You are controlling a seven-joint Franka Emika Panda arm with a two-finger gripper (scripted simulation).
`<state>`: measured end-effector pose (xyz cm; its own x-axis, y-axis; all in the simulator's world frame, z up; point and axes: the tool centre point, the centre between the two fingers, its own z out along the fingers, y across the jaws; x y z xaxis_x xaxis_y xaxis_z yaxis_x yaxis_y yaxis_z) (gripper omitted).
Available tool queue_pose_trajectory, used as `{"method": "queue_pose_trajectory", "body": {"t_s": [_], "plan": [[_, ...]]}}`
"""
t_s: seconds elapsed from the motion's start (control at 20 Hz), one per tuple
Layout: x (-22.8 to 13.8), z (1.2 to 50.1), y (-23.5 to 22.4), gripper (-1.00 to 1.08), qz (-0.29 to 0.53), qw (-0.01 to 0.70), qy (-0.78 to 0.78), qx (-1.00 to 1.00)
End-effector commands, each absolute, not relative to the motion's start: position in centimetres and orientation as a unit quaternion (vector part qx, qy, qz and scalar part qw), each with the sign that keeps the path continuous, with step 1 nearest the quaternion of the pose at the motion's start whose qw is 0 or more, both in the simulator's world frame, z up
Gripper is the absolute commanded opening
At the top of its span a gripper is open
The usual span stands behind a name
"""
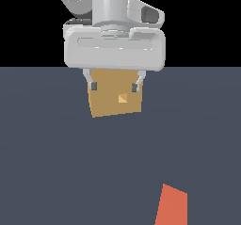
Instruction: Insert the peg into the horizontal hole in a box.
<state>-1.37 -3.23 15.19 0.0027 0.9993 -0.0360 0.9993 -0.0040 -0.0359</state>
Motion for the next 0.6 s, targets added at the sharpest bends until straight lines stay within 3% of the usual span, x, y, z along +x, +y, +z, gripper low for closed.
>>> {"method": "queue_pose_trajectory", "body": {"t_s": [0.0,0.3,0.55], "plan": [[-1.4,15.2,-3.2,1.00,0.025,0.000,-0.706,-0.708],[-0.9,14.6,-5.0,1.00,0.024,0.000,-0.695,-0.719],[0.1,13.3,-9.3,1.00,0.021,-0.001,-0.668,-0.744]]}}
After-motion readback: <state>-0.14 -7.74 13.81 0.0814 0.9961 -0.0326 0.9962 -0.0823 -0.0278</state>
